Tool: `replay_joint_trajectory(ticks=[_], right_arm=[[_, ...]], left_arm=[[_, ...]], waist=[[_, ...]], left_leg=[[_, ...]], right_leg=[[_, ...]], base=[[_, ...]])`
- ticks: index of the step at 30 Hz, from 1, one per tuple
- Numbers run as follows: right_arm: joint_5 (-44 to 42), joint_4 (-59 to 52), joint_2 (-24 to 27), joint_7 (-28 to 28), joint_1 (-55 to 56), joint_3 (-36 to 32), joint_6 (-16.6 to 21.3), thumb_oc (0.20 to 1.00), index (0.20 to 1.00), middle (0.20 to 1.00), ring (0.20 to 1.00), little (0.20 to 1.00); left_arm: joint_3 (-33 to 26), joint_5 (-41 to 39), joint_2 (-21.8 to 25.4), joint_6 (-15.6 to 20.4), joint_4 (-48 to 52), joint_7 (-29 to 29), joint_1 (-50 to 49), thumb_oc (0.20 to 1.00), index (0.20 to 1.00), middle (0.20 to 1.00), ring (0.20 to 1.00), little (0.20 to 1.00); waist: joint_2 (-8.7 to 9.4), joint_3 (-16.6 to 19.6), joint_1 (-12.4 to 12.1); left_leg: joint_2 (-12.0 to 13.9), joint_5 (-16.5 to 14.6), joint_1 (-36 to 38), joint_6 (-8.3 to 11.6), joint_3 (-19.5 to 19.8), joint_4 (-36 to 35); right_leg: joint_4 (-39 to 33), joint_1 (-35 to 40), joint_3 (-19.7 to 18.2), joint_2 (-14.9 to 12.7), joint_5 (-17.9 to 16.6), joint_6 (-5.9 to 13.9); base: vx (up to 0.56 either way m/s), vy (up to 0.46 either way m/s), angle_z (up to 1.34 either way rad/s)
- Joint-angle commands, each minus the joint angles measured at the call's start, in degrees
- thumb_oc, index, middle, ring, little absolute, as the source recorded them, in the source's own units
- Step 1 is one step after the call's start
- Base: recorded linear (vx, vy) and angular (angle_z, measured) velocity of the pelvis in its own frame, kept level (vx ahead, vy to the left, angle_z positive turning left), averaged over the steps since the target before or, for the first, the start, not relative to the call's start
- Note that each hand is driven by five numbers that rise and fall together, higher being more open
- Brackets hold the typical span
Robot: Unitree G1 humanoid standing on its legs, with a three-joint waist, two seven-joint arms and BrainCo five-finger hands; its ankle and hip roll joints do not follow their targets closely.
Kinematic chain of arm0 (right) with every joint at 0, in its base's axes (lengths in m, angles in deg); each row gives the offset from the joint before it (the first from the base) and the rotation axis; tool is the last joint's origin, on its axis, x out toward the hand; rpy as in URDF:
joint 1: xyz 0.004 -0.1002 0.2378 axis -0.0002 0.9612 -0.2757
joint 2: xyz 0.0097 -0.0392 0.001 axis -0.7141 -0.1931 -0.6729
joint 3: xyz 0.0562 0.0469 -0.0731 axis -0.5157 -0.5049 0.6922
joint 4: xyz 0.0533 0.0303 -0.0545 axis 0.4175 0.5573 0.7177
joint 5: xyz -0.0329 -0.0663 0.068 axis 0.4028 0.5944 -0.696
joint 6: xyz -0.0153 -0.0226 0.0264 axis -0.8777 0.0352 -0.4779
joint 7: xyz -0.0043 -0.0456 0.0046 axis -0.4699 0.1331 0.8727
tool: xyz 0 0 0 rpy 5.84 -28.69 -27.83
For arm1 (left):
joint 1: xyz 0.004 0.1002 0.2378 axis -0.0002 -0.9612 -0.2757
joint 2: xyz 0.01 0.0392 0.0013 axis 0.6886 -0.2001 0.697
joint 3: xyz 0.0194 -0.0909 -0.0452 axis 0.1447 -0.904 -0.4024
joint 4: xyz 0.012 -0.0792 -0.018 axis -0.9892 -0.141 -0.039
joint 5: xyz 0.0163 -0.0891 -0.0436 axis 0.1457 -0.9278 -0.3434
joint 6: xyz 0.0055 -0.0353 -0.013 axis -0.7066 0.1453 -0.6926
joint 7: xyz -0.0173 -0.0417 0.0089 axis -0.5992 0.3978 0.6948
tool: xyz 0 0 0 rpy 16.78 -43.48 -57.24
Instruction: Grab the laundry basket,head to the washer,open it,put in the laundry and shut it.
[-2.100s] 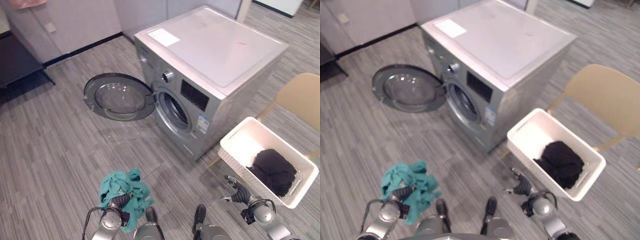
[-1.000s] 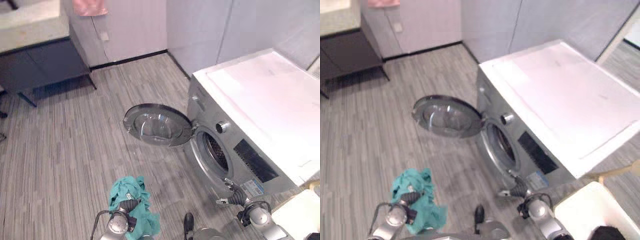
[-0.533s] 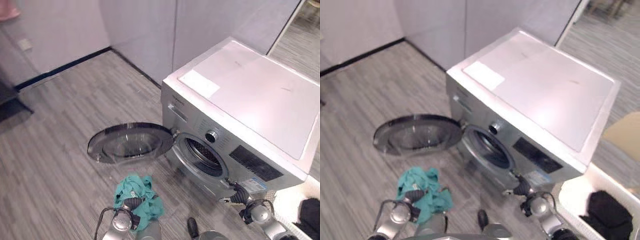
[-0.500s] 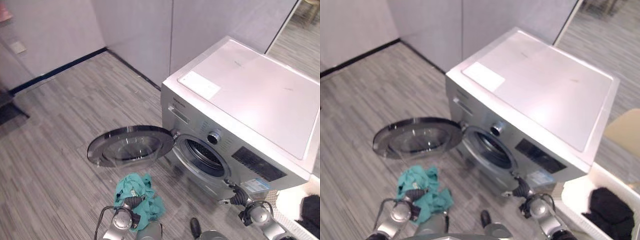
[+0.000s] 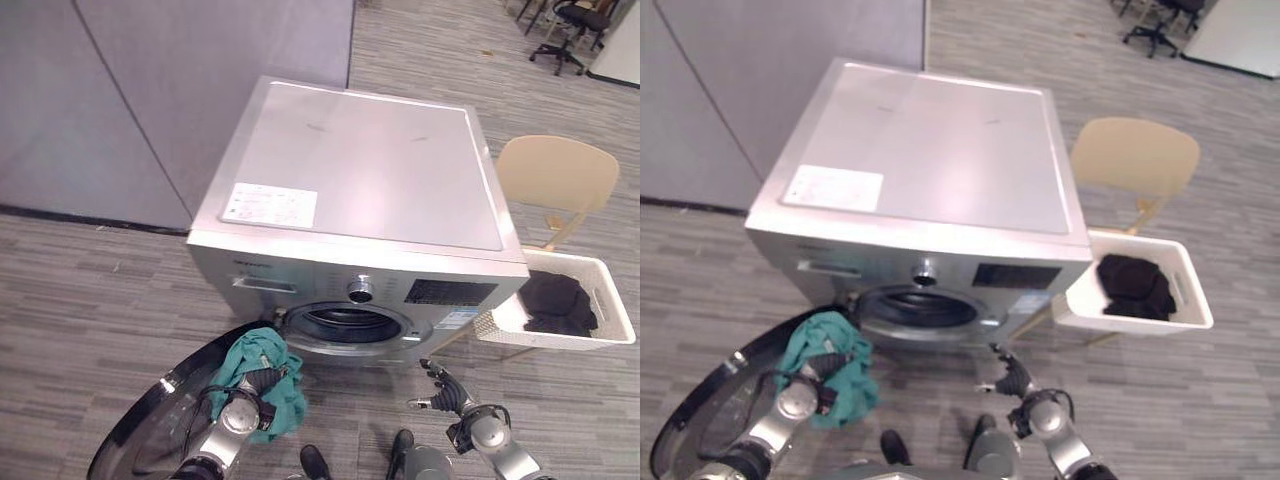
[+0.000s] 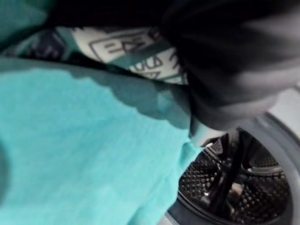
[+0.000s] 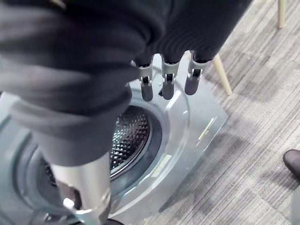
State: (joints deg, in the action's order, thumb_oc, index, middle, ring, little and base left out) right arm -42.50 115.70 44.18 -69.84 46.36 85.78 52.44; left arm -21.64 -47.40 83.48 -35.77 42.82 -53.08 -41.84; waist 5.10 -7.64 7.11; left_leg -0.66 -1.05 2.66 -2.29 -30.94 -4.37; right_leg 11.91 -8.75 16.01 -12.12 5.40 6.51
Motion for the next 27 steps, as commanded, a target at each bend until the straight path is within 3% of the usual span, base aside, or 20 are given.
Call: replay_joint_trajectory(ticks=[1, 2, 4, 8, 10, 11, 13, 14, 20, 22, 27], right_arm=[[-1.66, -1.66, 5.02, 0.91, -3.41, 0.0, 1.5, 1.0, 1.0, 1.0, 1.0, 1.0], [-1.78, -2.75, 6.39, 1.96, -3.83, 0.19, 1.63, 1.0, 1.0, 1.0, 1.0, 1.0], [-1.71, -3.35, 7.45, 2.53, -4.07, 0.22, 1.77, 1.0, 1.0, 1.0, 1.0, 1.0], [-0.96, -5.72, 12.17, 3.77, -5.99, 0.97, 2.05, 1.0, 1.0, 1.0, 1.0, 1.0], [-1.23, -6.25, 13.72, 3.71, -8.35, 1.78, 1.9, 1.0, 1.0, 1.0, 1.0, 1.0], [-1.57, -6.1, 14.1, 3.49, -9.47, 2.4, 1.93, 1.0, 1.0, 1.0, 1.0, 1.0], [-1.81, -5.99, 14.36, 3.17, -10.27, 2.66, 2.06, 1.0, 1.0, 1.0, 1.0, 1.0], [-2.15, -5.38, 14.2, 2.71, -10.97, 2.7, 2.31, 1.0, 1.0, 1.0, 1.0, 1.0], [-4.11, -3.4, 13.04, 0.89, -13.99, 2.95, 2.91, 1.0, 1.0, 1.0, 1.0, 1.0], [-5.07, -4.23, 12.58, -0.44, -15.27, 2.5, 3.5, 1.0, 1.0, 1.0, 1.0, 1.0], [-6.17, -8.61, 11.97, -2.97, -14.76, 0.69, 5.37, 1.0, 1.0, 1.0, 1.0, 1.0]], left_arm=[[2.62, -0.3, -1.23, 2.53, 0.38, -3.1, 3.81, 0.2, 0.2, 0.2, 0.2, 0.2], [6.14, 3.65, -0.28, 3.02, 0.91, -5.53, 5.78, 0.2, 0.2, 0.2, 0.2, 0.2], [8.8, 7.13, 0.55, 2.96, 0.64, -6.55, 7.75, 0.2, 0.2, 0.2, 0.2, 0.2], [16.83, 18.06, 1.49, 2.55, -2.81, -8.71, 15.24, 0.2, 0.2, 0.2, 0.2, 0.2], [18.6, 20.38, 1.24, 2.17, -4.78, -7.93, 17.03, 0.2, 0.2, 0.2, 0.2, 0.2], [18.88, 21.34, 0.88, 2.03, -6.58, -7.15, 17.79, 0.2, 0.2, 0.2, 0.2, 0.2], [18.71, 21.82, 0.63, 1.41, -8.07, -5.85, 18.18, 0.2, 0.2, 0.2, 0.2, 0.2], [18.25, 21.42, 0.38, 1.14, -9.27, -4.43, 18.8, 0.2, 0.2, 0.2, 0.2, 0.2], [16.35, 23.81, 2.72, -0.23, -13.11, 0.37, 21.65, 0.2, 0.2, 0.2, 0.2, 0.2], [14.52, 24.31, 5.84, -0.75, -10.73, 3.32, 23.45, 0.2, 0.2, 0.2, 0.2, 0.2], [8.58, 21.17, 11.12, 0.15, -0.27, 9.94, 24.04, 0.2, 0.2, 0.2, 0.2, 0.2]], waist=[[-3.06, -1.34, 0.1], [-4.25, -1.51, 1.42], [-4.83, -1.78, 2.43], [-5.92, -4.65, 4.67], [-5.79, -6.18, 4.1], [-5.45, -6.78, 3.38], [-5.32, -7.89, 2.21], [-5.21, -8.75, 2.07], [-4.18, -12.02, 0.93], [-3.75, -13.6, -0.03], [-3.43, -14.59, -1.71]], left_leg=[[4.32, -5.11, -1.31, 3.1, 6.99, 5.67], [4.67, -4.94, -1.57, 3.49, 6.16, 5.6], [5.06, -4.98, -1.99, 3.96, 5.76, 6.27], [8.39, -5.3, -5.07, 5.56, 5.82, 11.73], [8.64, -4.98, -7.56, 6.09, 9.36, 13.57], [8.16, -3.3, -9.85, 6.01, 11.77, 13.61], [7.28, -2.83, -12.5, 6.27, 17.13, 12.94], [7.53, -2.57, -13.29, 6.28, 17.93, 12.64], [7.43, -3.92, -21.6, 4.47, 18.45, 20.04], [7.5, -5.34, -26.54, 3.64, 18.46, 24.67], [8.24, -9.59, -34.22, 3.7, 20.16, 33.86]], right_leg=[[-0.83, 2.05, -4.39, 3.36, 0.61, 0.65], [-2.93, 2.01, -6.38, 4.82, 0.64, 0.57], [-4.18, 1.96, -7.51, 5.58, 0.59, 0.43], [-4.63, 0.69, -10.33, 7.67, 1.03, -0.66], [-3.7, -0.84, -11.65, 8.54, 1.5, -1.09], [-3.48, -2.32, -12.06, 8.79, 0.34, -1.49], [-2.71, -3.49, -12.91, 9.36, 0.47, -1.47], [-1.54, -4.88, -12.98, 9.42, 0.58, -1.46], [8.04, -14.0, -13.22, 7.45, 1.62, -2.07], [12.64, -18.88, -12.53, 6.34, 2.77, -2.54], [21.49, -25.7, -11.62, 4.72, 6.82, -2.8]], base=[[-0.05, -0.091, -0.53], [-0.05, -0.079, -0.68], [-0.03, -0.059, -0.84], [-0.06, -0.08, -0.23], [-0.14, -0.034, -0.4], [-0.15, -0.044, -0.75], [-0.08, -0.019, -0.8], [-0.06, 0.014, -0.7], [-0.1, 0.06, -0.19], [-0.12, 0.035, 0.29], [-0.04, -0.044, 0.26]])
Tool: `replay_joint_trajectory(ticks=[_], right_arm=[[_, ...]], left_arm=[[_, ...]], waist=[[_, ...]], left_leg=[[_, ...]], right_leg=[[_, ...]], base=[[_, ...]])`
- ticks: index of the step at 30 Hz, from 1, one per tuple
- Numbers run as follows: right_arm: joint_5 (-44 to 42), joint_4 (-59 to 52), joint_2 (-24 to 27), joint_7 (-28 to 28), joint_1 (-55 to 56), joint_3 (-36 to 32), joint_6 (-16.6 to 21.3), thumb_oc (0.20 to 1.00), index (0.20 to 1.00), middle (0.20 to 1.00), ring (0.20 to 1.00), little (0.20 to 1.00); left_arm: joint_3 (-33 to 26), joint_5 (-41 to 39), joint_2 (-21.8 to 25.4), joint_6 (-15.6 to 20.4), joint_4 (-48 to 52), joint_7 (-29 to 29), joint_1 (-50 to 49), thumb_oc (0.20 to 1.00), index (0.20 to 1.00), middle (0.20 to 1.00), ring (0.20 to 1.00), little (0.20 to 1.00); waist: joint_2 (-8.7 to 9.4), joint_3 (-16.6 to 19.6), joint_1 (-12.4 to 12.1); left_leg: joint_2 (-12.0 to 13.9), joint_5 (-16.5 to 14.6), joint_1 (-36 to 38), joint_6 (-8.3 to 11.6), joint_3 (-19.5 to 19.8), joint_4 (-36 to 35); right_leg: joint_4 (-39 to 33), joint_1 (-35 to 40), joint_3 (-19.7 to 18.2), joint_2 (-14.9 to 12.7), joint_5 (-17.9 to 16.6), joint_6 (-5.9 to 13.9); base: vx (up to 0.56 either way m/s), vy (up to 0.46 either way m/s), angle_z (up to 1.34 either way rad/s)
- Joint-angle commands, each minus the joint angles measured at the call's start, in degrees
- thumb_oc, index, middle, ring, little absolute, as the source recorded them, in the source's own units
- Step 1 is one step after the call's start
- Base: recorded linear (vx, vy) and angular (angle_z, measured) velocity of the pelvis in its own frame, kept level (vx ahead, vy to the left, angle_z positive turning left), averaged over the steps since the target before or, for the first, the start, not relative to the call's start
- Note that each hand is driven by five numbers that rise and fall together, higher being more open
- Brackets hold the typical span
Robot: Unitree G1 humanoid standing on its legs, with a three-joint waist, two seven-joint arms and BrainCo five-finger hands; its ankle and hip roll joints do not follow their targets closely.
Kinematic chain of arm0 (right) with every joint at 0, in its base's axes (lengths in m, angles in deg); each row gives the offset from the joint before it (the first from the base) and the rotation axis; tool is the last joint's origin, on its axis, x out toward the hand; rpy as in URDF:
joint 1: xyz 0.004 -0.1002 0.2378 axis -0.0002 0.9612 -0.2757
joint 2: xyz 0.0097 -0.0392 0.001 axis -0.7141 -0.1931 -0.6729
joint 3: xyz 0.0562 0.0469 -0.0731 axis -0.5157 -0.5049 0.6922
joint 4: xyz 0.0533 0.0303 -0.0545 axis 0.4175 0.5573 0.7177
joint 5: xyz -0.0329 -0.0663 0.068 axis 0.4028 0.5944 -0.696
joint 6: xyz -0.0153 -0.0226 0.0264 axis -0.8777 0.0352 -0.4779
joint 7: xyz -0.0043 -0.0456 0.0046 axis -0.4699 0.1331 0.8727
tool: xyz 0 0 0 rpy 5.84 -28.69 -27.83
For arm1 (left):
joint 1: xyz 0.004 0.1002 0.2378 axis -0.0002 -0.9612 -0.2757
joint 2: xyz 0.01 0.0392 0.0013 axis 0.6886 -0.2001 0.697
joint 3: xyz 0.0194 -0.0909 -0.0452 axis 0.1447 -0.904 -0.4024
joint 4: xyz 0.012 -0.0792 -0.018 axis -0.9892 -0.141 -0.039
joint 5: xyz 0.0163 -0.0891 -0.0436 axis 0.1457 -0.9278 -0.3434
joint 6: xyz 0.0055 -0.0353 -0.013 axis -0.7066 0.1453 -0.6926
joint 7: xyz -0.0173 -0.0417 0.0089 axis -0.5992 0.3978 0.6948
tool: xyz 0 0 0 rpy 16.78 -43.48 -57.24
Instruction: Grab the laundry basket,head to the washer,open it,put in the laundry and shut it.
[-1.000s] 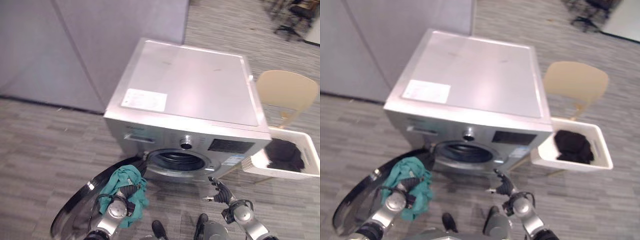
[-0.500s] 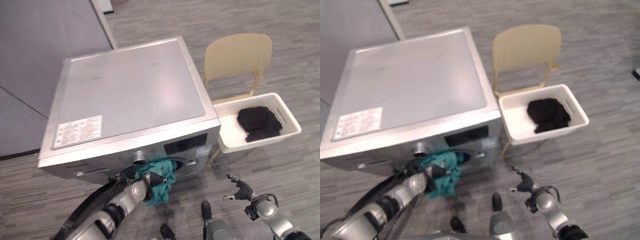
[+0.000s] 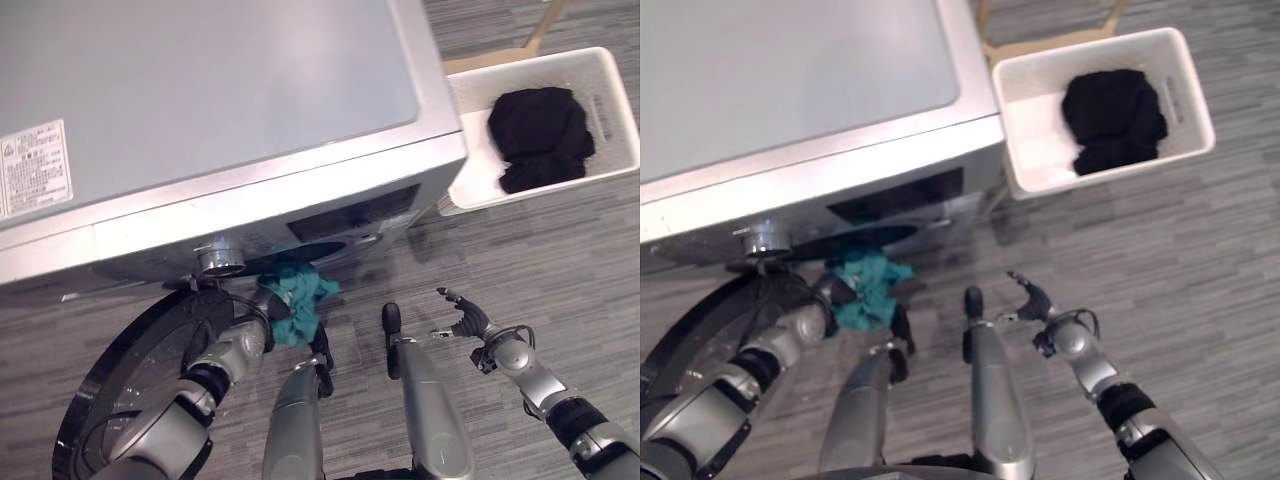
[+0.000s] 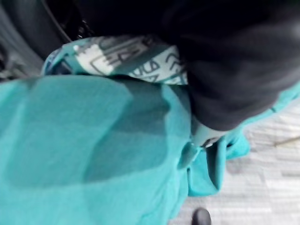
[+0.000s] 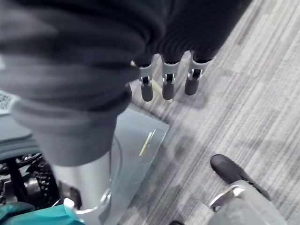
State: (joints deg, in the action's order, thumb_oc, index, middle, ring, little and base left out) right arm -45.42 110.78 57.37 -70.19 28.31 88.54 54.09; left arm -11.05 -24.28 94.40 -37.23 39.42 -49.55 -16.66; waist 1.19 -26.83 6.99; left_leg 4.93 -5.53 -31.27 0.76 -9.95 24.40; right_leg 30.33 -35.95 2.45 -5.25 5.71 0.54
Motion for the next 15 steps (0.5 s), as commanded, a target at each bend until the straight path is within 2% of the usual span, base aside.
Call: replay_joint_trajectory(ticks=[1, 3, 4, 5, 8, 10, 11, 12, 13, 14, 15], right_arm=[[-3.52, -4.47, -1.39, -3.24, 3.11, -2.27, 4.25, 1.0, 1.0, 1.0, 1.0, 1.0], [-3.82, -6.34, -1.41, -4.27, 3.39, -3.01, 4.96, 1.0, 1.0, 1.0, 1.0, 1.0], [-4.54, -7.77, -1.79, -5.64, 3.18, -3.73, 5.78, 1.0, 1.0, 1.0, 1.0, 1.0], [-4.54, -7.79, -1.8, -5.63, 3.18, -3.76, 5.77, 1.0, 1.0, 1.0, 1.0, 1.0], [-4.82, -7.38, -2.59, -6.98, 3.06, -3.71, 6.61, 1.0, 1.0, 1.0, 1.0, 1.0], [-5.04, -6.77, -2.8, -7.77, 2.86, -3.42, 7.17, 1.0, 1.0, 1.0, 1.0, 1.0], [-5.68, -6.24, -2.68, -8.32, 2.86, -2.96, 7.94, 1.0, 1.0, 1.0, 1.0, 1.0], [-5.69, -6.18, -2.74, -8.33, 2.79, -3.1, 7.98, 1.0, 1.0, 1.0, 1.0, 1.0], [-6.56, -6.95, -2.39, -8.23, 3.28, -2.78, 8.8, 1.0, 1.0, 1.0, 1.0, 1.0], [-6.58, -6.93, -2.43, -8.21, 3.24, -2.89, 8.82, 1.0, 1.0, 1.0, 1.0, 1.0], [-7.17, -7.18, -2.15, -8.31, 3.31, -2.93, 9.34, 1.0, 1.0, 1.0, 1.0, 1.0]], left_arm=[[-3.1, -2.92, 0.8, 2.3, 5.53, 8.38, -0.74, 0.2, 0.2, 0.2, 0.2, 0.2], [-4.71, -3.48, 2.22, 3.01, 10.52, 10.98, -0.1, 0.2, 0.2, 0.2, 0.2, 0.2], [-5.81, -4.26, 2.64, 3.46, 13.25, 14.17, 1.83, 0.2, 0.2, 0.2, 0.2, 0.2], [-5.79, -4.26, 2.66, 3.42, 13.29, 14.17, 1.84, 0.2, 0.2, 0.2, 0.2, 0.2], [-6.11, -3.82, 2.53, 3.34, 16.28, 18.68, 5.64, 0.2, 0.2, 0.2, 0.2, 0.2], [-5.32, -2.96, 2.79, 2.62, 15.91, 21.64, 10.06, 0.2, 0.2, 0.2, 0.2, 0.2], [-4.04, -1.89, 3.71, 1.43, 15.01, 25.1, 15.62, 0.2, 0.2, 0.2, 0.2, 0.2], [-3.8, -1.91, 3.64, 1.47, 14.75, 25.22, 15.97, 0.2, 0.2, 0.2, 0.2, 0.2], [-2.57, -0.48, 4.58, 0.03, 13.05, 28.13, 21.18, 0.2, 0.2, 0.2, 0.2, 0.2], [-2.39, -0.5, 4.51, 0.07, 12.85, 28.22, 21.43, 0.2, 0.2, 0.2, 0.2, 0.2], [-1.01, 0.24, 5.24, -0.95, 10.74, 30.11, 25.81, 0.2, 0.2, 0.2, 0.2, 0.2]], waist=[[0.53, 4.29, -1.92], [0.49, 4.34, -2.24], [0.5, 4.38, -2.3], [0.46, 4.62, -2.3], [0.16, 5.28, -2.15], [0.14, 5.88, -1.9], [0.32, 5.99, -1.3], [0.19, 6.28, -1.36], [0.36, 6.7, -0.68], [0.31, 6.89, -0.74], [0.35, 7.26, -0.35]], left_leg=[[3.02, -5.63, -2.2, 0.55, -0.49, 7.17], [3.72, -7.23, -6.94, 0.34, 0.2, 12.39], [4.4, -8.88, -12.02, 0.04, 0.83, 17.83], [4.45, -9.06, -12.51, 0.03, 0.9, 18.23], [5.05, -11.37, -20.14, -0.35, 2.61, 25.83], [5.52, -12.53, -25.28, -0.53, 4.06, 30.27], [5.79, -13.45, -29.34, -0.94, 5.49, 33.9], [5.81, -13.65, -30.13, -0.93, 5.7, 34.43], [6.07, -14.13, -33.52, -1.21, 6.72, 36.71], [6.07, -14.23, -34.0, -1.21, 6.82, 37.0], [6.08, -14.75, -36.41, -1.25, 7.39, 38.85]], right_leg=[[5.13, -0.31, 1.94, -2.31, 7.26, 2.86], [10.46, -5.01, 1.95, -2.88, 9.03, 2.3], [15.49, -9.97, 1.72, -3.18, 10.97, 1.6], [15.82, -10.42, 1.72, -3.18, 11.13, 1.59], [22.48, -17.66, 2.0, -2.92, 13.81, 0.92], [26.3, -22.12, 1.98, -2.91, 15.41, 0.31], [29.47, -25.48, 1.84, -3.13, 16.17, -0.22], [29.89, -26.12, 1.94, -3.17, 16.37, -0.24], [32.03, -29.17, 1.86, -3.05, 16.91, -0.55], [32.29, -29.58, 1.9, -3.08, 17.02, -0.56], [33.88, -31.69, 1.96, -3.01, 17.3, -0.63]], base=[[-0.09, -0.061, 0.46], [-0.1, -0.059, 0.25], [-0.08, -0.042, 0.22], [-0.09, -0.042, 0.24], [-0.06, -0.032, 0.07], [-0.08, -0.064, -0.05], [-0.07, -0.058, -0.01], [-0.08, -0.071, 0.09], [-0.02, -0.038, 0.13], [-0.05, -0.062, 0.14], [-0.03, -0.048, 0.05]])
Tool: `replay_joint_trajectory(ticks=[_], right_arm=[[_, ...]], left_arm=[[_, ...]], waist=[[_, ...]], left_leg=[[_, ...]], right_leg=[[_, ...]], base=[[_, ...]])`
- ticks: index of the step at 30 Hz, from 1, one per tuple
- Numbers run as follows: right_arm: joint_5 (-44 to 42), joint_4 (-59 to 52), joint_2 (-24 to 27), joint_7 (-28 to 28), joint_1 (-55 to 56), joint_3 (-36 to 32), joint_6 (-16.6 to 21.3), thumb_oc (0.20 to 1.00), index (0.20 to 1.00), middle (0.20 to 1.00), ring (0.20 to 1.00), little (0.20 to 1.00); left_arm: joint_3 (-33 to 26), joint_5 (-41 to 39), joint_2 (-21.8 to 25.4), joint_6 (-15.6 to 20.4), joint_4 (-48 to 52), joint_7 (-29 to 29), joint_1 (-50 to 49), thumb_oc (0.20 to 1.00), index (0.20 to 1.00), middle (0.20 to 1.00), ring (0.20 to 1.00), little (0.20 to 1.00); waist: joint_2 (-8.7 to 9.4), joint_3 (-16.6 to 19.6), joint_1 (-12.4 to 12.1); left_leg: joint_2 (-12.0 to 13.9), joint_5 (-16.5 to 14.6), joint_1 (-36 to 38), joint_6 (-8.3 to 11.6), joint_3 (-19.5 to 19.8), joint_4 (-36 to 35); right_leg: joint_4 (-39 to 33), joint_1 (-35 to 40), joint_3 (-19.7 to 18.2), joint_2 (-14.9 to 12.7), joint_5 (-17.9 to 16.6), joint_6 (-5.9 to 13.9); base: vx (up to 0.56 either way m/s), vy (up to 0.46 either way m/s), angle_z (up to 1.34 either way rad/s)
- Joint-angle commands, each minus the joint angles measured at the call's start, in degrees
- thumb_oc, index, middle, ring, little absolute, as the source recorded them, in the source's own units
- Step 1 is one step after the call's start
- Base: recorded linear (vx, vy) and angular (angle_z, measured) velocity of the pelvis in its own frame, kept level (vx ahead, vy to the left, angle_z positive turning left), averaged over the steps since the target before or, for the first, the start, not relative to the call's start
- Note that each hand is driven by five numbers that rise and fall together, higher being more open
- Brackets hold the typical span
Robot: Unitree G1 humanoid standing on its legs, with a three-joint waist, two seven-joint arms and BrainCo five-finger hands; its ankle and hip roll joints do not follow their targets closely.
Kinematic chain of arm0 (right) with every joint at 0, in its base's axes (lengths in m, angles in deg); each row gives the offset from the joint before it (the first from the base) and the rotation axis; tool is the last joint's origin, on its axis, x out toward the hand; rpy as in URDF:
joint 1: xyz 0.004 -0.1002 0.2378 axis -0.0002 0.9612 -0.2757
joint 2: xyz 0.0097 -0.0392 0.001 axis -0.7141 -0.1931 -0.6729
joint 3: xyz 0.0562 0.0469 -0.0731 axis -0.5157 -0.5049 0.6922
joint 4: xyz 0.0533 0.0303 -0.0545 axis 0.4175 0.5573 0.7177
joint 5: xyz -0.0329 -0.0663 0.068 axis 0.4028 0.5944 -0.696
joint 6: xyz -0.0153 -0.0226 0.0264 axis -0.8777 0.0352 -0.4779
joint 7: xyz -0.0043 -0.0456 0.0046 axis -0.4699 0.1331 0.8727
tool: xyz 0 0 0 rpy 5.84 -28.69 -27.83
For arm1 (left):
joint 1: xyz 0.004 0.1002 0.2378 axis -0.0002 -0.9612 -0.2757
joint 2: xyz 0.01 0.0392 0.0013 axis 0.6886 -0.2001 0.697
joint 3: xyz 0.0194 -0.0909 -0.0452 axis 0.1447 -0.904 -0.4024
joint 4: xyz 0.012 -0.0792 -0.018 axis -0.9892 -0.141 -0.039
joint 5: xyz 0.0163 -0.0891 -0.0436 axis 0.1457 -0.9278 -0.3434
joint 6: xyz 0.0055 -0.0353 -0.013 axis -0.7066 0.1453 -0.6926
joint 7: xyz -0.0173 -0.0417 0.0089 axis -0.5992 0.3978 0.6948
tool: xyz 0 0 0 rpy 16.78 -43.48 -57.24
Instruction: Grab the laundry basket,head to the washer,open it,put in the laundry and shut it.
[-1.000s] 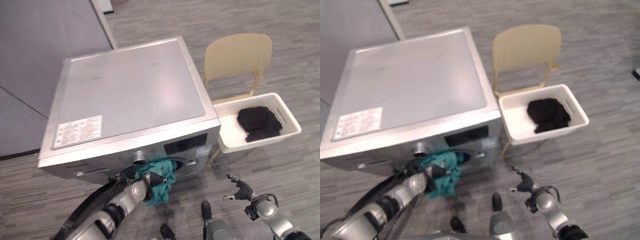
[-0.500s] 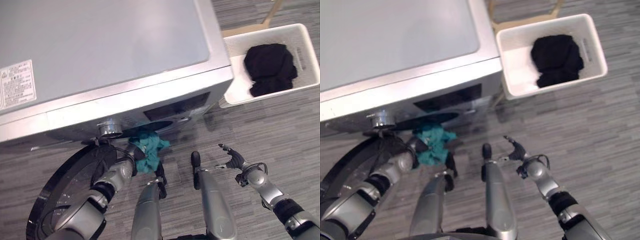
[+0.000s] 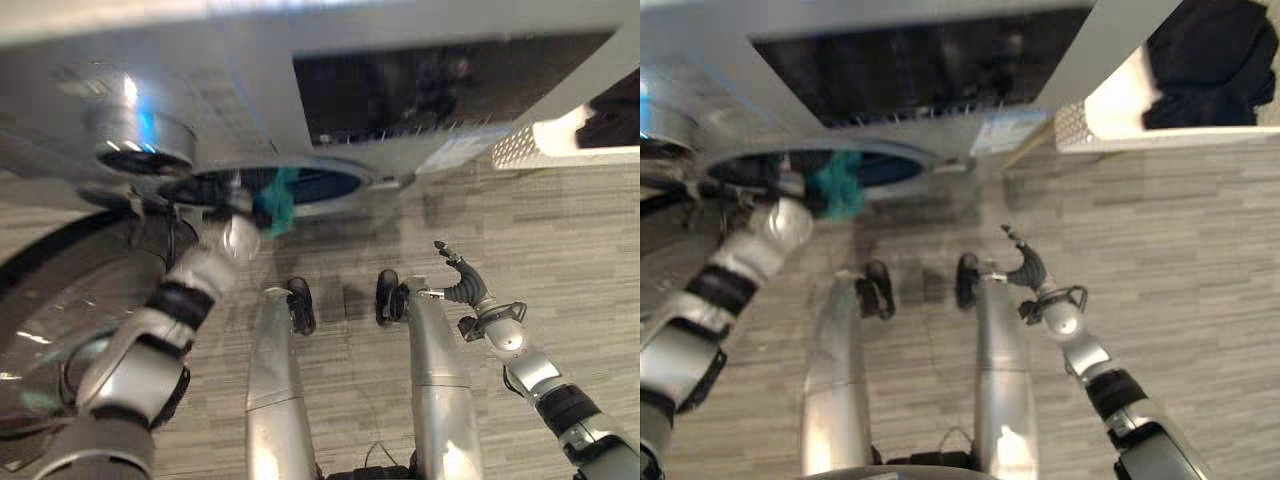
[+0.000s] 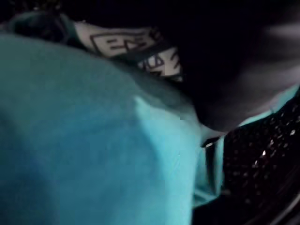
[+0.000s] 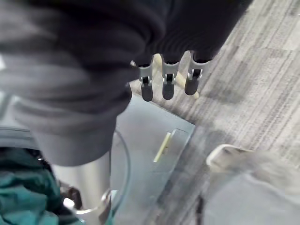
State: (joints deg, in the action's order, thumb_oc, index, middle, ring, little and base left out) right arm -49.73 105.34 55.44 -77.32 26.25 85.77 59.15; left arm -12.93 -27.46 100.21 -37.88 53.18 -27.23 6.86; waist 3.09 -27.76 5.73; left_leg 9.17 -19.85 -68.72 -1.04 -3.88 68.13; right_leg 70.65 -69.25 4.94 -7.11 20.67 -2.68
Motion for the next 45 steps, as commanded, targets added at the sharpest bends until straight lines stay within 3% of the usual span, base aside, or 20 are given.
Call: replay_joint_trajectory(ticks=[1, 10, 11, 12, 13, 14, 15, 16, 18, 21, 25, 32, 35, 36, 37, 38, 40, 42, 43, 45], right_arm=[[-4.54, -1.64, 0.32, -0.86, 5.1, 0.58, 5.11, 1.0, 1.0, 1.0, 1.0, 1.0], [-10.31, -5.65, 4.77, 0.55, 2.52, 0.4, 7.43, 1.0, 1.0, 1.0, 1.0, 1.0], [-10.71, -6.11, 5.13, 0.46, 2.22, 0.08, 7.52, 1.0, 1.0, 1.0, 1.0, 1.0], [-10.97, -6.63, 5.39, 0.37, 2.11, -0.31, 7.71, 1.0, 1.0, 1.0, 1.0, 1.0], [-11.72, -7.11, 6.04, 0.77, 1.68, -1.02, 7.69, 1.0, 1.0, 1.0, 1.0, 1.0], [-11.77, -7.13, 6.06, 0.81, 1.64, -1.07, 7.67, 1.0, 1.0, 1.0, 1.0, 1.0], [-11.81, -7.51, 6.15, 1.37, 1.45, -1.95, 7.28, 1.0, 1.0, 1.0, 1.0, 1.0], [-11.83, -7.55, 6.21, 1.39, 1.51, -1.96, 7.26, 1.0, 1.0, 1.0, 1.0, 1.0], [-11.11, -7.63, 6.43, 3.16, 1.22, -2.51, 6.0, 1.0, 1.0, 1.0, 1.0, 1.0], [-10.51, -7.31, 6.27, 4.28, 1.35, -3.24, 5.05, 1.0, 1.0, 1.0, 1.0, 1.0], [-10.82, -6.69, 6.12, 4.39, 1.26, -3.56, 4.37, 1.0, 1.0, 1.0, 1.0, 1.0], [-8.92, -5.26, 4.86, 3.99, 0.08, -3.55, 2.8, 1.0, 1.0, 1.0, 1.0, 1.0], [-8.39, -4.05, 3.73, 3.51, 1.35, -3.86, 2.49, 1.0, 1.0, 1.0, 1.0, 1.0], [-8.77, -2.44, 2.36, 3.34, 2.99, -4.2, 2.18, 1.0, 1.0, 1.0, 1.0, 1.0], [-8.77, -2.44, 2.37, 3.33, 2.99, -4.18, 2.18, 1.0, 1.0, 1.0, 1.0, 1.0], [-7.87, -0.64, 0.95, 3.61, 5.53, -4.72, 1.57, 1.0, 1.0, 1.0, 1.0, 1.0], [-7.56, 0.26, 0.33, 3.89, 6.86, -4.82, 1.19, 1.0, 1.0, 1.0, 1.0, 1.0], [-5.24, 5.09, -0.95, 4.2, 9.99, -4.83, 0.12, 1.0, 1.0, 1.0, 1.0, 1.0], [-5.22, 5.09, -0.96, 4.19, 10.02, -4.79, 0.13, 1.0, 1.0, 1.0, 1.0, 1.0], [-2.88, 7.81, -1.55, 4.39, 10.99, -4.24, -0.6, 1.0, 1.0, 1.0, 1.0, 1.0]], left_arm=[[3.54, 3.93, 0.15, -1.93, -7.0, 10.34, 9.31, 0.2, 0.2, 0.2, 0.2, 0.2], [13.42, -0.87, 5.32, -5.18, -18.88, 18.65, 33.83, 0.2, 0.2, 0.2, 0.2, 0.2], [13.94, -2.23, 5.12, -4.75, -20.26, 18.04, 35.29, 0.391, 0.391, 0.391, 0.391, 0.391], [14.53, -3.17, 5.74, -4.62, -21.25, 17.38, 36.31, 1.0, 1.0, 1.0, 1.0, 1.0], [15.5, -5.88, 5.91, -3.74, -24.36, 12.51, 37.23, 1.0, 1.0, 1.0, 1.0, 1.0], [15.6, -5.98, 5.89, -3.64, -24.52, 12.39, 37.44, 1.0, 1.0, 1.0, 1.0, 1.0], [15.06, -9.2, 5.32, -2.16, -26.43, 6.25, 35.92, 1.0, 1.0, 1.0, 1.0, 1.0], [15.01, -9.25, 5.34, -2.1, -26.45, 6.13, 35.89, 1.0, 1.0, 1.0, 1.0, 1.0], [15.96, -8.61, 3.95, -1.68, -28.71, -4.19, 31.85, 1.0, 1.0, 1.0, 1.0, 1.0], [14.12, -9.2, 2.33, -1.52, -28.75, -9.97, 25.88, 1.0, 1.0, 1.0, 1.0, 1.0], [10.56, -10.19, 1.47, -1.02, -25.4, -12.16, 18.08, 1.0, 1.0, 1.0, 1.0, 1.0], [1.71, -11.82, 1.45, 0.32, -15.26, -13.55, 1.86, 1.0, 1.0, 1.0, 1.0, 1.0], [-3.68, -14.79, -1.05, 2.41, -10.28, -13.47, -8.3, 1.0, 1.0, 1.0, 1.0, 1.0], [-6.77, -19.15, -4.17, 3.8, -8.49, -14.58, -15.16, 1.0, 1.0, 1.0, 1.0, 1.0], [-6.79, -19.15, -4.16, 3.8, -8.47, -14.58, -15.19, 1.0, 1.0, 1.0, 1.0, 1.0], [-9.55, -22.26, -7.22, 5.44, -5.95, -15.34, -23.04, 1.0, 1.0, 1.0, 1.0, 1.0], [-10.59, -24.16, -8.94, 5.92, -5.26, -16.03, -26.65, 1.0, 1.0, 1.0, 1.0, 1.0], [-12.92, -28.23, -12.52, 7.08, -4.43, -18.48, -35.8, 1.0, 1.0, 1.0, 1.0, 1.0], [-12.95, -28.24, -12.51, 7.08, -4.38, -18.49, -35.88, 1.0, 1.0, 1.0, 1.0, 1.0], [-13.18, -29.32, -14.03, 7.09, -4.72, -20.24, -40.01, 1.0, 1.0, 1.0, 1.0, 1.0]], waist=[[-1.37, 8.65, 1.89], [-1.79, 9.74, 3.97], [-1.9, 9.62, 3.98], [-2.01, 9.38, 4.06], [-2.33, 9.06, 4.06], [-2.34, 9.05, 4.06], [-2.53, 8.78, 3.86], [-2.58, 8.81, 3.86], [-2.61, 9.42, 3.59], [-2.48, 10.56, 3.11], [-2.62, 11.61, 2.44], [-2.64, 13.44, 0.82], [-2.32, 13.83, -0.02], [-2.12, 14.02, -0.39], [-2.09, 13.95, -0.37], [-1.75, 14.25, -0.91], [-1.43, 13.95, -1.11], [-0.87, 13.28, -1.52], [-0.81, 13.02, -1.54], [-0.54, 13.26, -1.61]], left_leg=[[2.06, -0.75, -2.03, 0.57, 1.93, -2.78], [3.62, -1.08, -14.41, 0.0, 4.38, 3.39], [3.66, -1.0, -15.65, -0.06, 4.66, 4.06], [3.67, -0.95, -16.45, -0.11, 4.83, 4.67], [3.87, -0.88, -17.36, -0.16, 4.81, 5.63], [3.85, -0.93, -17.48, -0.16, 4.84, 5.74], [3.78, -1.16, -17.62, -0.25, 4.79, 6.94], [3.78, -1.22, -17.65, -0.25, 4.8, 7.01], [3.83, -1.87, -16.61, -0.18, 4.7, 7.7], [3.63, -2.27, -15.38, 0.14, 4.84, 7.25], [3.49, -1.83, -12.57, 0.73, 4.4, 4.44], [2.85, 1.69, -3.49, 2.22, 3.03, -7.03], [2.79, 3.44, 3.58, 2.82, 1.81, -13.39], [2.58, 4.7, 9.06, 2.96, 1.11, -18.61], [2.56, 4.73, 9.2, 2.95, 1.07, -18.69], [2.0, 6.02, 15.93, 3.16, 0.28, -24.46], [1.64, 6.84, 20.01, 3.26, -0.35, -27.7], [0.43, 9.22, 32.85, 3.55, -2.27, -37.75], [0.41, 9.35, 33.39, 3.56, -2.36, -38.1], [-0.38, 12.44, 40.29, 3.37, -3.74, -44.96]], right_leg=[[-4.45, -1.26, -0.62, -0.96, 2.5, 2.41], [0.21, -12.17, -0.43, 0.59, 1.1, 3.4], [0.64, -13.07, -0.42, 0.6, 0.95, 3.52], [1.26, -13.7, -0.29, 0.63, 0.95, 3.49], [2.43, -14.6, -0.39, 0.61, 1.25, 3.5], [2.55, -14.7, -0.39, 0.58, 1.32, 3.5], [3.52, -14.93, -0.25, 0.65, 1.79, 3.35], [3.58, -14.96, -0.24, 0.64, 1.84, 3.35], [4.26, -14.21, -0.17, 0.73, 2.67, 3.24], [3.7, -13.05, -0.03, 0.76, 2.97, 3.12], [1.43, -10.43, 0.63, 0.42, 2.89, 3.01], [-8.52, -1.96, 1.65, 0.2, 0.63, 3.59], [-14.05, 4.22, 2.38, 0.0, -0.97, 4.06], [-18.05, 8.77, 2.54, -0.03, -2.19, 4.6], [-18.11, 8.89, 2.53, -0.03, -2.21, 4.6], [-23.05, 14.83, 2.53, -0.03, -3.7, 4.91], [-26.0, 18.66, 2.58, 0.09, -4.49, 5.05], [-35.03, 30.3, 2.53, 0.79, -7.11, 6.09], [-35.27, 30.75, 2.5, 0.8, -7.21, 6.1], [-41.93, 37.42, 2.63, 1.29, -10.08, 6.14]], base=[[-0.04, -0.048, 0.01], [-0.01, -0.004, -0.1], [0.0, 0.0, 0.0], [0.0, 0.0, 0.0], [0.0, 0.0, 0.0], [0.0, 0.0, 0.0], [0.0, 0.0, 0.0], [0.0, 0.0, 0.0], [0.02, 0.002, 0.01], [0.02, 0.006, 0.03], [-0.01, 0.001, 0.07], [-0.04, -0.001, 0.13], [-0.02, 0.014, 0.06], [0.0, 0.011, 0.05], [0.04, 0.031, 0.07], [0.03, 0.019, 0.07], [0.05, 0.021, 0.04], [0.13, 0.032, -0.01], [0.07, 0.02, -0.11], [0.08, 0.019, -0.19]])
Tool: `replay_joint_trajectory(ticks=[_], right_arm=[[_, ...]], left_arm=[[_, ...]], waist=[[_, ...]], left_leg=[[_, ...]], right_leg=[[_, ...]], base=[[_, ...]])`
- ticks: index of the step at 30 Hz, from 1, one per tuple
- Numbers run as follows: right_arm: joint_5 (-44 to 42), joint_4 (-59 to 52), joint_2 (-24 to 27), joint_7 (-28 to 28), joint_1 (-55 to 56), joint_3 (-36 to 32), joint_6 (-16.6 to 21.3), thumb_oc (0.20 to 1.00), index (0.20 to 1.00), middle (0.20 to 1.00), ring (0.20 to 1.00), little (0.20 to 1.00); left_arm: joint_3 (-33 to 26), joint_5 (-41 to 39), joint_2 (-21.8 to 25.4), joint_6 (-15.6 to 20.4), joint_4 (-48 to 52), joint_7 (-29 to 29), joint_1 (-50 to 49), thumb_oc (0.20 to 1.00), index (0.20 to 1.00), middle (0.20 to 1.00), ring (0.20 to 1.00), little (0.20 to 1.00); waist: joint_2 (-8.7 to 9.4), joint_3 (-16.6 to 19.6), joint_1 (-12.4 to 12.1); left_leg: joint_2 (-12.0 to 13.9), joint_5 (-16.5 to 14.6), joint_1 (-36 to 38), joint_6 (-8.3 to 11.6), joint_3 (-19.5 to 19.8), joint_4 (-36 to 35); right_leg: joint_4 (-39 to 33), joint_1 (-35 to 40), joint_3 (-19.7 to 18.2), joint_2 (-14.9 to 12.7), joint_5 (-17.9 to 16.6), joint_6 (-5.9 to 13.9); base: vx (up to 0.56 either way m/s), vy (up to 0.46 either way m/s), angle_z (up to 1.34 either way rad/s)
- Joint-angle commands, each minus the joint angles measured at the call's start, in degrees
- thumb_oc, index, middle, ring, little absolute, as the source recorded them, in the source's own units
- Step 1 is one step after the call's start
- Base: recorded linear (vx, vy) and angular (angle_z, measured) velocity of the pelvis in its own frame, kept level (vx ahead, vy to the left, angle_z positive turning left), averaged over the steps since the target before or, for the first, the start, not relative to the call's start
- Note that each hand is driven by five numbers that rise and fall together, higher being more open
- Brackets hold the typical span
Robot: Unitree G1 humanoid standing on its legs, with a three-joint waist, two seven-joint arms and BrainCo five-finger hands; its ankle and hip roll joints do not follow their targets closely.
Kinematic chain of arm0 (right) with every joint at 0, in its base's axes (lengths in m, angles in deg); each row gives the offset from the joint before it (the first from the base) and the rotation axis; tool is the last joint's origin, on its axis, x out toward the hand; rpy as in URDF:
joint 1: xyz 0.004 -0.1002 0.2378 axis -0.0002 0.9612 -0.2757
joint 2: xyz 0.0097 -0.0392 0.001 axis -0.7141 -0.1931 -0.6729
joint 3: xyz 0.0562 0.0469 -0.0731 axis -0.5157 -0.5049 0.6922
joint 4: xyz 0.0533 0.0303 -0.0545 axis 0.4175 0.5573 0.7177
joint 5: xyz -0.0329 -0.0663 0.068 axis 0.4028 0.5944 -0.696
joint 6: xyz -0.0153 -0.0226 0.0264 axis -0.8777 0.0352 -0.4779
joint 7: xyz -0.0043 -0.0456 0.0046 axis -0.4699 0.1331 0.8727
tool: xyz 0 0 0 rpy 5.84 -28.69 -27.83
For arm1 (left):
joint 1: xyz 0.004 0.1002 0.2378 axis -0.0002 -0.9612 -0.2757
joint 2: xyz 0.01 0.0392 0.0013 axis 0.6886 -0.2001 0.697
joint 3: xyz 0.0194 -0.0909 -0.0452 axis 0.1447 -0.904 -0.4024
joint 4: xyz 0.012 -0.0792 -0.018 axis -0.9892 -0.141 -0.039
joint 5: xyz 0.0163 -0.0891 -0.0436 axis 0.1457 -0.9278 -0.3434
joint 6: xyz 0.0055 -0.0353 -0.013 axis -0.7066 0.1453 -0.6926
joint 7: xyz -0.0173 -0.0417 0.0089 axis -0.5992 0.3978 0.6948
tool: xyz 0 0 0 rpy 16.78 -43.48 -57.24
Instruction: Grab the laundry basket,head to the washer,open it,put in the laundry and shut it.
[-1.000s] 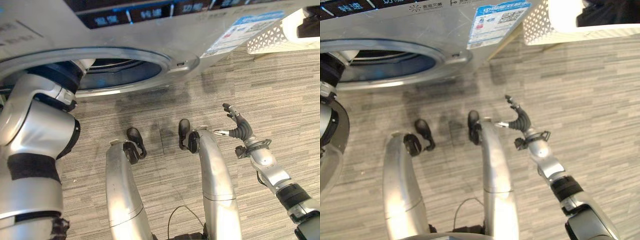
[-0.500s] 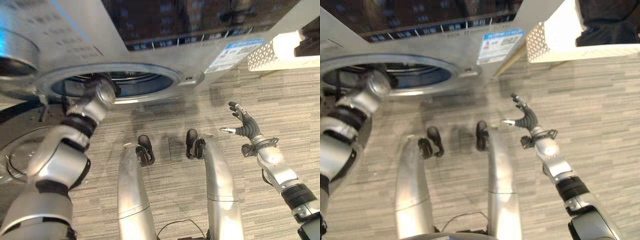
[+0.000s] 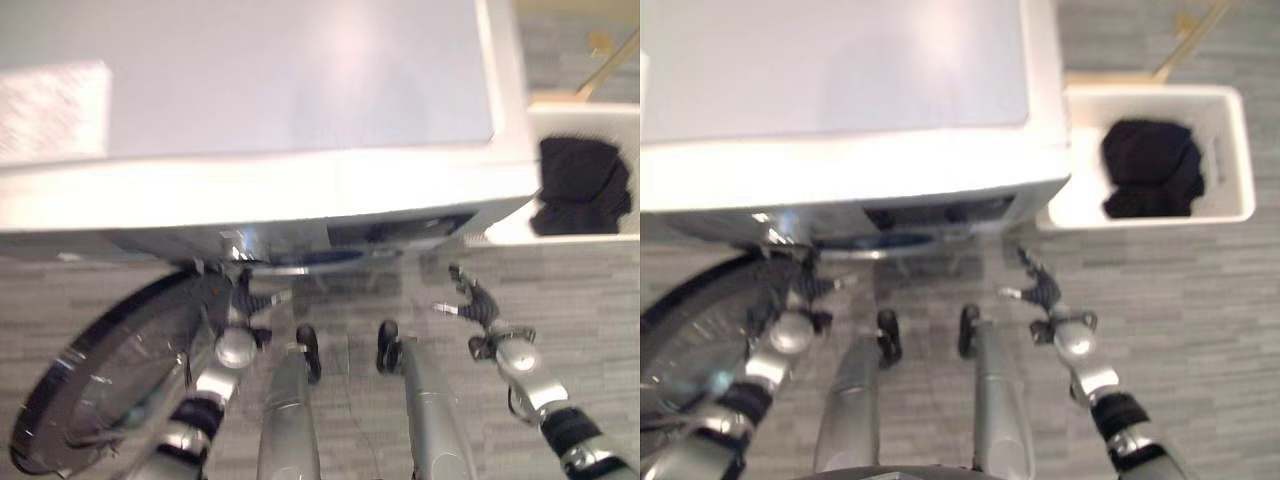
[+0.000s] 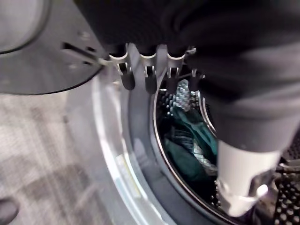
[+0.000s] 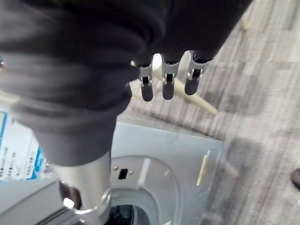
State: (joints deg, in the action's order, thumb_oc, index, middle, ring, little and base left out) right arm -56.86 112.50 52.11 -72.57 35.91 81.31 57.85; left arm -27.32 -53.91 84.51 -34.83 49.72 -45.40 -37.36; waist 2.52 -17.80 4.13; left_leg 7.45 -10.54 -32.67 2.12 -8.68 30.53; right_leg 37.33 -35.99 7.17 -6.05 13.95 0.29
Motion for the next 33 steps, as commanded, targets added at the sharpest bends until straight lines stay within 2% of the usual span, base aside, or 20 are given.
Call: replay_joint_trajectory(ticks=[1, 3, 4, 8, 9, 10, 13, 14, 16, 19, 20, 21, 24, 26, 27, 28, 29, 31, 32, 33], right_arm=[[6.03, 2.82, 1.41, -0.5, 1.67, 0.69, 0.06, 1.0, 1.0, 1.0, 1.0, 1.0], [7.76, 4.74, 0.66, -0.13, 2.57, 0.97, -0.54, 1.0, 1.0, 1.0, 1.0, 1.0], [8.63, 6.97, -0.37, 0.06, 3.77, 1.23, -0.94, 1.0, 1.0, 1.0, 1.0, 1.0], [9.53, 10.79, -1.8, 0.53, 5.01, 1.81, -1.49, 1.0, 1.0, 1.0, 1.0, 1.0], [9.42, 12.91, -2.72, 0.57, 5.53, 2.15, -1.69, 1.0, 1.0, 1.0, 1.0, 1.0], [9.42, 12.91, -2.74, 0.57, 5.51, 2.14, -1.69, 1.0, 1.0, 1.0, 1.0, 1.0], [9.07, 15.08, -3.59, 0.76, 6.19, 2.21, -1.72, 1.0, 1.0, 1.0, 1.0, 1.0], [9.27, 15.77, -3.79, 0.94, 6.67, 2.17, -1.75, 1.0, 1.0, 1.0, 1.0, 1.0], [9.53, 17.39, -4.38, 1.51, 7.71, 2.41, -2.32, 1.0, 1.0, 1.0, 1.0, 1.0], [8.92, 18.11, -4.93, 1.69, 7.92, 2.29, -2.6, 1.0, 1.0, 1.0, 1.0, 1.0], [8.51, 18.64, -5.47, 1.48, 7.26, 2.38, -2.57, 1.0, 1.0, 1.0, 1.0, 1.0], [8.51, 18.65, -5.47, 1.48, 7.25, 2.37, -2.57, 1.0, 1.0, 1.0, 1.0, 1.0], [8.17, 17.94, -6.01, 1.19, 5.99, 2.5, -2.6, 1.0, 1.0, 1.0, 1.0, 1.0], [8.01, 17.17, -6.55, 0.91, 5.68, 2.31, -2.53, 1.0, 1.0, 1.0, 1.0, 1.0], [8.16, 16.01, -6.86, 0.31, 6.03, 2.14, -2.35, 1.0, 1.0, 1.0, 1.0, 1.0], [8.16, 16.0, -6.85, 0.31, 6.04, 2.14, -2.36, 1.0, 1.0, 1.0, 1.0, 1.0], [8.41, 15.96, -7.14, 0.13, 5.85, 2.42, -2.35, 1.0, 1.0, 1.0, 1.0, 1.0], [9.06, 16.18, -7.19, -0.47, 6.16, 2.34, -2.41, 1.0, 1.0, 1.0, 1.0, 1.0], [9.37, 16.27, -7.29, -0.55, 6.42, 2.41, -2.53, 1.0, 1.0, 1.0, 1.0, 1.0], [9.54, 16.44, -7.28, -0.4, 6.33, 2.57, -2.67, 1.0, 1.0, 1.0, 1.0, 1.0]], left_arm=[[1.09, -2.77, 0.9, 3.82, -1.98, -2.93, 2.16, 1.0, 1.0, 1.0, 1.0, 1.0], [1.48, -1.95, -0.3, 3.44, -3.64, -4.09, -0.85, 1.0, 1.0, 1.0, 1.0, 1.0], [2.02, -0.88, -1.82, 2.82, -6.77, -5.08, -3.1, 1.0, 1.0, 1.0, 1.0, 1.0], [2.58, 0.48, -3.97, 2.18, -10.04, -6.21, -5.48, 1.0, 1.0, 1.0, 1.0, 1.0], [3.48, 1.36, -5.26, 2.18, -12.13, -6.34, -5.68, 1.0, 1.0, 1.0, 1.0, 1.0], [3.48, 1.36, -5.25, 2.18, -12.14, -6.34, -5.66, 1.0, 1.0, 1.0, 1.0, 1.0], [4.84, 1.26, -7.16, 2.25, -13.91, -6.85, -5.9, 1.0, 1.0, 1.0, 1.0, 1.0], [5.79, 2.58, -7.48, 2.11, -14.4, -7.29, -6.07, 1.0, 1.0, 1.0, 1.0, 1.0], [6.86, 4.97, -8.09, 1.75, -16.19, -7.92, -6.59, 1.0, 1.0, 1.0, 1.0, 1.0], [7.61, 6.3, -8.05, 1.61, -16.78, -8.1, -6.32, 1.0, 1.0, 1.0, 1.0, 1.0], [8.28, 8.37, -8.12, 1.69, -17.55, -7.75, -5.36, 1.0, 1.0, 1.0, 1.0, 1.0], [8.28, 8.38, -8.13, 1.7, -17.58, -7.74, -5.34, 1.0, 1.0, 1.0, 1.0, 1.0], [9.25, 9.52, -8.39, 1.96, -18.16, -7.77, -3.64, 1.0, 1.0, 1.0, 1.0, 1.0], [9.92, 9.73, -8.55, 2.09, -18.06, -7.57, -2.38, 1.0, 1.0, 1.0, 1.0, 1.0], [10.34, 10.09, -8.53, 2.05, -17.77, -7.42, -1.61, 1.0, 1.0, 1.0, 1.0, 1.0], [10.34, 10.1, -8.54, 2.05, -17.77, -7.42, -1.62, 1.0, 1.0, 1.0, 1.0, 1.0], [10.84, 10.13, -8.57, 1.97, -17.83, -7.44, -1.16, 1.0, 1.0, 1.0, 1.0, 1.0], [11.54, 10.99, -8.55, 1.81, -17.15, -7.57, -0.77, 1.0, 1.0, 1.0, 1.0, 1.0], [11.63, 11.32, -8.58, 1.77, -17.28, -7.81, -0.89, 1.0, 1.0, 1.0, 1.0, 1.0], [11.92, 11.64, -8.63, 1.64, -17.58, -7.85, -0.86, 1.0, 1.0, 1.0, 1.0, 1.0]], waist=[[0.06, 3.43, -0.05], [0.09, 4.18, 0.04], [0.11, 5.22, 0.28], [0.03, 7.47, 0.48], [0.07, 8.29, 0.17], [0.09, 8.4, 0.18], [0.07, 9.62, -0.17], [-0.11, 10.47, 0.31], [-0.4, 12.01, 1.34], [-0.57, 12.07, 1.98], [-0.72, 11.67, 2.31], [-0.72, 11.67, 2.15], [-0.95, 11.17, 2.38], [-1.15, 10.99, 1.94], [-1.45, 10.88, 1.21], [-1.46, 10.85, 1.25], [-2.06, 10.93, 0.73], [-2.08, 11.16, -0.13], [-2.05, 11.45, -0.01], [-2.17, 11.61, 0.51]], left_leg=[[1.06, 4.05, 8.06, 0.39, 0.53, -10.33], [0.78, 5.34, 14.91, 0.72, -0.77, -15.41], [0.55, 6.01, 20.77, 0.91, -1.95, -19.65], [-0.51, 6.68, 26.7, 1.15, -2.78, -23.81], [-1.71, 6.6, 28.95, 1.55, -0.63, -24.58], [-1.73, 6.75, 28.82, 1.55, -0.62, -24.68], [-4.7, 5.77, 30.68, 1.57, 6.06, -25.73], [-5.01, 5.35, 31.88, 1.29, 6.5, -26.98], [-5.51, 4.77, 34.09, 0.39, 4.37, -28.56], [-5.73, 4.64, 35.06, -0.15, 2.21, -29.25], [-6.15, 4.37, 35.16, -0.87, 0.05, -29.82], [-6.14, 4.34, 35.2, -0.87, -0.12, -29.85], [-6.09, 4.54, 35.45, -1.63, -5.23, -31.36], [-5.51, 4.57, 35.77, -1.72, -8.17, -32.09], [-4.47, 4.45, 36.6, -1.51, -10.94, -32.53], [-4.47, 4.45, 36.62, -1.51, -10.89, -32.53], [-3.61, 3.42, 37.78, -1.14, -12.31, -32.65], [-2.89, 2.99, 39.08, -1.1, -16.63, -32.52], [-2.91, 2.76, 39.59, -1.17, -17.88, -32.75], [-2.82, 2.58, 40.13, -1.15, -19.16, -32.62]], right_leg=[[-11.53, 7.81, 0.47, 0.41, -4.34, 3.63], [-16.74, 14.04, -0.13, 1.0, -5.73, 4.22], [-21.35, 19.37, -1.0, 1.71, -6.71, 4.46], [-27.47, 25.31, -2.47, 2.99, -8.15, 4.76], [-30.55, 28.43, -3.74, 3.17, -8.88, 4.82], [-30.65, 28.31, -3.74, 3.15, -9.0, 4.81], [-33.51, 30.98, -5.97, 3.41, -9.89, 4.88], [-34.19, 31.78, -6.52, 3.45, -10.21, 5.12], [-35.39, 32.59, -9.05, 3.58, -11.6, 5.74], [-35.14, 32.03, -10.76, 3.8, -12.27, 6.12], [-34.46, 30.58, -13.16, 4.44, -12.92, 6.72], [-34.39, 30.51, -13.32, 4.48, -12.9, 6.73], [-33.4, 27.48, -14.79, 4.98, -14.52, 8.34], [-33.3, 25.8, -9.66, 3.61, -15.04, 8.62], [-32.97, 25.49, 0.93, 0.76, -14.28, 8.32], [-32.96, 25.53, 0.98, 0.75, -14.26, 8.32], [-31.79, 25.47, 6.85, -0.81, -13.11, 8.52], [-30.12, 25.92, 16.94, -3.95, -12.4, 7.94], [-30.17, 26.32, 18.43, -4.39, -12.26, 7.72], [-29.07, 25.44, 18.07, -4.67, -12.32, 7.7]], base=[[0.19, 0.03, -0.12], [0.21, 0.001, -0.2], [0.18, -0.02, -0.36], [0.17, -0.02, -0.3], [0.13, 0.003, -0.28], [0.11, 0.022, -0.34], [0.09, 0.031, -0.42], [0.14, 0.079, -0.41], [0.12, 0.09, -0.33], [0.0, 0.067, -0.58], [-0.06, 0.077, -0.91], [-0.07, 0.061, -1.3], [-0.06, 0.006, -1.47], [-0.05, -0.126, -1.35], [-0.02, -0.151, -1.17], [0.07, -0.149, -1.39], [0.07, -0.104, -1.39], [0.04, -0.189, -1.52], [0.04, -0.197, -1.79], [0.09, -0.159, -1.69]])
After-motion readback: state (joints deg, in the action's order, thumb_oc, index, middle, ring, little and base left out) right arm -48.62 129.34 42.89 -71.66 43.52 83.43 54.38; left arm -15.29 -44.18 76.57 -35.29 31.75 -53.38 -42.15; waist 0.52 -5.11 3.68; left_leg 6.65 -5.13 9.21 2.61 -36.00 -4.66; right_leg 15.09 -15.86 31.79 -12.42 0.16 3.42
